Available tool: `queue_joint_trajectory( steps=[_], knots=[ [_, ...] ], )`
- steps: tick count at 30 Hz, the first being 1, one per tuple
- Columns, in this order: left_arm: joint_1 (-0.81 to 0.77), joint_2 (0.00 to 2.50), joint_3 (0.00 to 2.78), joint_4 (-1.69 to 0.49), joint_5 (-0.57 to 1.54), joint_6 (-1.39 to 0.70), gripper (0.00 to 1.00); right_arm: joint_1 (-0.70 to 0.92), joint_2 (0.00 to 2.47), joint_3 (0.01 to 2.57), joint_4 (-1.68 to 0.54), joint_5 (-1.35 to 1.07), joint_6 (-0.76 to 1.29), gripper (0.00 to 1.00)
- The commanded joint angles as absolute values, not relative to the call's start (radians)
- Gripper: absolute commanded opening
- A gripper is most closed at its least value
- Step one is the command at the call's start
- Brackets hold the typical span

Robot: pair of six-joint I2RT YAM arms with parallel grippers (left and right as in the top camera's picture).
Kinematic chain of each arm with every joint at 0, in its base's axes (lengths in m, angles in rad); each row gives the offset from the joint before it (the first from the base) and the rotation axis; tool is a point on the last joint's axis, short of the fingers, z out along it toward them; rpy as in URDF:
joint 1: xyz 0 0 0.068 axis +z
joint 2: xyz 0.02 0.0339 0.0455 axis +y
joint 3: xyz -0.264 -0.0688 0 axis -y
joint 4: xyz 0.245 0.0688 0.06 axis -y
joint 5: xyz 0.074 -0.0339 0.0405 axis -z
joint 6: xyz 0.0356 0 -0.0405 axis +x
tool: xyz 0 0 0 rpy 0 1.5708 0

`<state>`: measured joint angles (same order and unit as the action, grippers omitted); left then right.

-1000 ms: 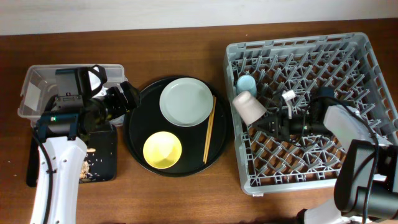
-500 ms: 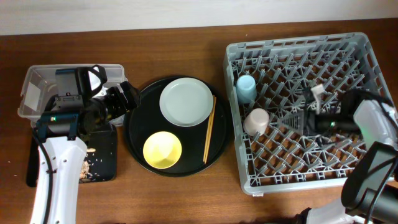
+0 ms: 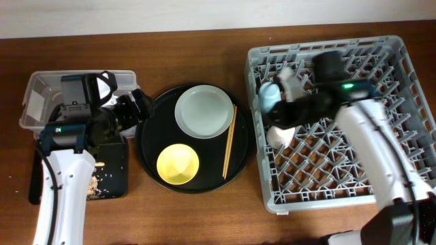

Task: Sort waste into correct bins and load items into the dishwasher rack
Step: 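Reach the right gripper left to the wooden chopsticks on the tray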

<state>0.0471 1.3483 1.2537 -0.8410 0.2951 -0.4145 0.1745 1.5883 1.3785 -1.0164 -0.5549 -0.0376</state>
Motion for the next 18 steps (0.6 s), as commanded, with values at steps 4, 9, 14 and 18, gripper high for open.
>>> queue_joint_trajectory(
  steps=[4, 9, 14, 18],
  knots=[
    [0.049, 1.346, 1.258, -0.839, 0.29, -0.402, 0.99, 0.472, 1.593, 1.391, -0.884, -0.101, 0.354, 0.17],
    [0.049, 1.346, 1.258, -0.839, 0.29, -0.402, 0.99, 0.612, 1.652, 1.391, -0.796, 0.103, 0.422, 0.13],
    [0.049, 1.346, 1.258, -0.839, 0.29, -0.402, 0.99, 0.627, 1.738, 1.391, -0.753, 0.199, 0.513, 0.13],
    [0.049, 1.346, 1.258, -0.839, 0.291, -0.402, 0.99, 0.628, 1.82, 1.391, -0.682, 0.198, 0.506, 0.18]
  ],
)
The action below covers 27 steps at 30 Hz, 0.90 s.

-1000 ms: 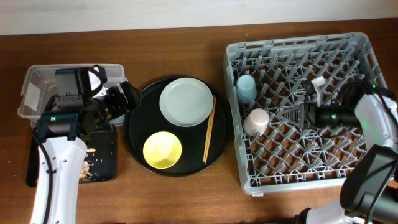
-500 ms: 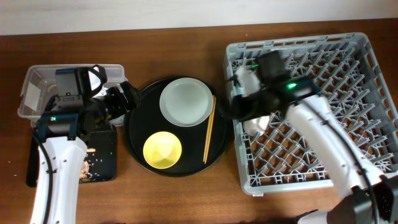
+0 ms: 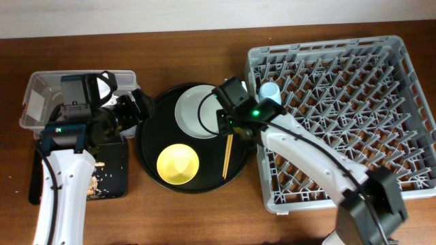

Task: Sort waste into correct bins and load items into the dishwasher rack
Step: 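Reach the right gripper left to the wooden chopsticks on the tray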

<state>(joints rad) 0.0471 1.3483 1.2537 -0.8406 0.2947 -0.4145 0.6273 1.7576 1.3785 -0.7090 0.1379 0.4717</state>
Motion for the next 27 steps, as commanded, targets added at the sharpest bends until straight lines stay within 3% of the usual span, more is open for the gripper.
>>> queue_joint_trajectory(
  steps=[1, 7, 27],
  knots=[
    [0.049, 1.346, 1.258, -0.839, 0.29, -0.402, 0.99, 0.627, 1.84, 1.391, -0.67, 0.196, 0.506, 0.22],
    [0.049, 1.346, 1.258, -0.839, 0.291, -0.402, 0.99, 0.626, 1.959, 1.391, -0.554, 0.196, 0.503, 0.38],
    [0.049, 1.346, 1.258, -0.839, 0.29, -0.402, 0.99, 0.62, 2.03, 1.391, -0.519, 0.243, 0.57, 0.51]
  ],
)
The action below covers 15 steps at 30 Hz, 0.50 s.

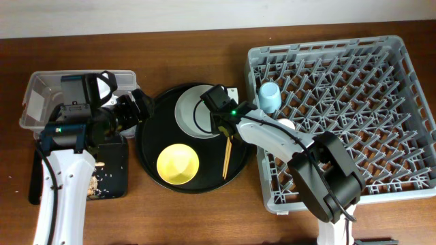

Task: Sort waste into correct bins and load items into the dishwasher rack
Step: 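Reach the right gripper left to the wooden chopsticks on the tray, then pinch one wooden chopstick with the right gripper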

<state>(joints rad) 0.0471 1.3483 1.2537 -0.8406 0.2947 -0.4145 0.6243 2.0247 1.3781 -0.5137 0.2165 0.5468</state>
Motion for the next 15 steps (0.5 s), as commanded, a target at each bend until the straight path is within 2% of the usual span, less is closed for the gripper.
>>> queue_joint_trajectory(
  steps=[1, 11, 15],
  knots=[
    [0.049, 1.346, 1.258, -0.839, 0.29, -0.402, 0.99, 0.62, 2.03, 1.391, -0.518, 0.232, 0.57, 0.51],
    [0.049, 1.346, 1.258, -0.839, 0.29, -0.402, 0.99, 0.622, 2.03, 1.391, -0.485, -0.005, 0.589, 0.52],
    [0.049, 1.346, 1.258, -0.839, 0.29, -0.402, 0.99, 0.62, 2.03, 1.391, -0.447, -0.04, 0.523, 0.53]
  ],
)
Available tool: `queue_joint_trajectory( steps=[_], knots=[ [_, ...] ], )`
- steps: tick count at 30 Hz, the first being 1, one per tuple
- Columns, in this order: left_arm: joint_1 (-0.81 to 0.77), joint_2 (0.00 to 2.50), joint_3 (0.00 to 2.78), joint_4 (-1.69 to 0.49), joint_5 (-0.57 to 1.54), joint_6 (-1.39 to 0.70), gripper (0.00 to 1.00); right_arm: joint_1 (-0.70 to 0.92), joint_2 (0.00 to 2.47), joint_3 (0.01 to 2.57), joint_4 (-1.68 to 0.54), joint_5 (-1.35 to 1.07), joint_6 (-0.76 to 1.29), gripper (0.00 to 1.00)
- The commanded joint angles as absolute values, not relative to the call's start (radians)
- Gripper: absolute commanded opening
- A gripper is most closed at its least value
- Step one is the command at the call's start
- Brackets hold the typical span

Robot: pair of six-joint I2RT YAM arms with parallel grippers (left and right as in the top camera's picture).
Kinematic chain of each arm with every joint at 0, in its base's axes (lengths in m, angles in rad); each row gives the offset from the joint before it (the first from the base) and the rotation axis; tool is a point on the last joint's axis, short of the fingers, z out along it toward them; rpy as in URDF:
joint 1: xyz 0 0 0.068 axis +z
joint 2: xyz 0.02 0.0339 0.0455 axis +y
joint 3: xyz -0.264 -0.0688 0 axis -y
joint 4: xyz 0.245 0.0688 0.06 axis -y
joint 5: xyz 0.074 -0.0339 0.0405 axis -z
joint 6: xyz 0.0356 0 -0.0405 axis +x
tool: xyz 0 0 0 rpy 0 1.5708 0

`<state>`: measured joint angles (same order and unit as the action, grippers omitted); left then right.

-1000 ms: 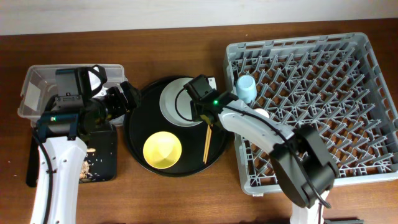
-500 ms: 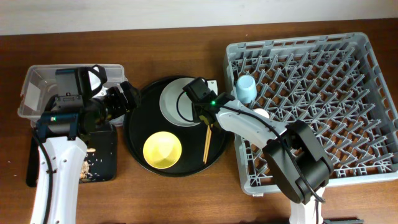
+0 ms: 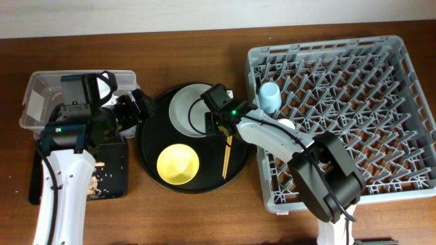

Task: Sort waste into correct bins and load items into the dishwasher rack
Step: 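Pinch one wooden chopstick with the right gripper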

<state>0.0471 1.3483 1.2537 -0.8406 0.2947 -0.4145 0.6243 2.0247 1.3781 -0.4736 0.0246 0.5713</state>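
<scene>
On the round black tray [image 3: 151, 146] sit a white bowl [image 3: 185, 112], a yellow bowl [image 3: 178, 163] and a pair of wooden chopsticks [image 3: 227, 151]. My right gripper [image 3: 215, 122] is low at the white bowl's right rim; its fingers are hidden under the wrist. A light blue cup [image 3: 269, 95] stands in the grey dishwasher rack [image 3: 340, 170] at its far left. My left gripper [image 3: 140, 107] hovers open at the tray's left edge, holding nothing.
A clear plastic bin [image 3: 37, 95] stands at the back left. In front of it is a black bin [image 3: 112, 170] with crumbs beside it. The rack fills the right side of the table.
The white bowl has shifted a little to the left on the tray, with my right gripper still at its right rim. The left arm has not moved.
My right gripper was over the rack's left part at the blue cup. Then the cup stood alone in the rack and the gripper was over the tray by the white bowl. It stayed at the bowl's rim, and the bowl now lies further left.
</scene>
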Motion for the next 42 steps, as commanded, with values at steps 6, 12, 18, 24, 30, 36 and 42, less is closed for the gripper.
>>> queue_joint_trajectory(
  steps=[6, 12, 18, 24, 30, 36, 42],
  knots=[
    [0.049, 1.346, 1.258, -0.839, 0.29, -0.402, 0.99, 0.62, 2.025, 1.391, -0.438, -0.153, 0.482, 0.51],
    [0.049, 1.346, 1.258, -0.839, 0.291, -0.402, 0.99, 0.607, 1.944, 1.392, -0.554, -0.142, 0.486, 0.36],
    [0.049, 1.346, 1.258, -0.839, 0.29, -0.402, 0.99, 0.607, 1.905, 1.391, -0.688, -0.093, 0.562, 0.34],
    [0.049, 1.346, 1.258, -0.839, 0.29, -0.402, 0.99, 0.611, 1.915, 1.368, -0.704, -0.091, 0.591, 0.24],
    [0.049, 1.346, 1.258, -0.839, 0.29, -0.402, 0.99, 0.609, 1.92, 1.308, -0.677, -0.066, 0.638, 0.23],
    [0.049, 1.346, 1.258, -0.839, 0.291, -0.402, 0.99, 0.608, 1.92, 1.261, -0.654, 0.002, 0.654, 0.24],
    [0.049, 1.346, 1.258, -0.839, 0.29, -0.402, 0.99, 0.609, 1.92, 1.205, -0.582, 0.007, 0.672, 0.24]
  ],
)
